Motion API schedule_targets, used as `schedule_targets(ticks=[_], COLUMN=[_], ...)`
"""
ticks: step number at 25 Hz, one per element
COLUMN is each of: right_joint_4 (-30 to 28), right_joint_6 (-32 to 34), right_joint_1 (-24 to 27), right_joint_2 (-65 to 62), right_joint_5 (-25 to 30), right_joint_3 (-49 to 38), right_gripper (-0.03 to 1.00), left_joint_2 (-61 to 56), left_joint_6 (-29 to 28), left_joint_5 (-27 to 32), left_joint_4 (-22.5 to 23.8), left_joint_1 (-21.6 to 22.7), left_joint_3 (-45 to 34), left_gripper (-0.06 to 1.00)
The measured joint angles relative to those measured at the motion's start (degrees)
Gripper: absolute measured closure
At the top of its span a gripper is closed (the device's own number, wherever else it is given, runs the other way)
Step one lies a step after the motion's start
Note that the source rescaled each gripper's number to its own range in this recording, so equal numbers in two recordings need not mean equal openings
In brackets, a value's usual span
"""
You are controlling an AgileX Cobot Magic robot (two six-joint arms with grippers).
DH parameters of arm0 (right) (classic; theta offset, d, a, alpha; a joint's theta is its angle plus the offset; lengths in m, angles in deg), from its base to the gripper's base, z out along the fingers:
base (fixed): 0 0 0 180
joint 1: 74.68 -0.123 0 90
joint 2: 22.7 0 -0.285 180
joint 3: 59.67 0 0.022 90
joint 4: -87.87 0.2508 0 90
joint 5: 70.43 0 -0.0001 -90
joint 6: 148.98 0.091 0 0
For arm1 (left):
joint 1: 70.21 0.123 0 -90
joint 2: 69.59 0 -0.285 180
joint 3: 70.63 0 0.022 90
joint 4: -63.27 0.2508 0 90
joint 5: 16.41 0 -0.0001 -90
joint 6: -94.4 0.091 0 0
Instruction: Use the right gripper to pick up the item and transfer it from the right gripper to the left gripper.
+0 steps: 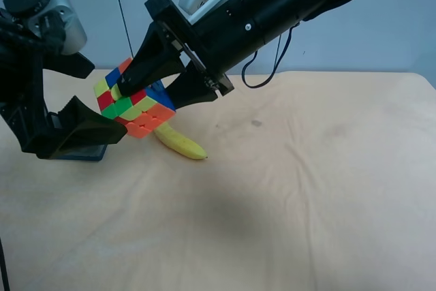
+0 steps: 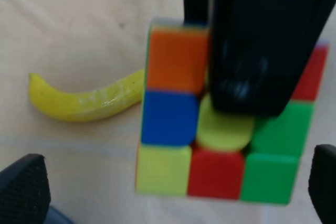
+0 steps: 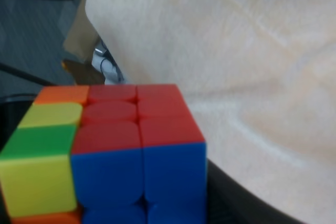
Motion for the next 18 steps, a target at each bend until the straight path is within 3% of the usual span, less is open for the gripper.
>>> schedule_targets(ticks=[7,18], right_joint_4=[1.04,1.85], right_joint_6=[0.06,0.06], right_joint_1=[-3.61,-4.93], right_joint_2=[1.42,1.57], right_joint_5=[-3.34,-4.92], right_joint_3=[0.0,0.0], right_gripper=[0.97,0.97], left_joint_2=[0.02,5.0], left_joint_6=[0.67,-3.17], left_joint_5=[0.14,1.52], left_joint_4=[2.23,5.08], left_joint_1=[-6.04,-6.44], left_joint_3=[0.0,0.0], left_gripper=[-0.06,-0.06])
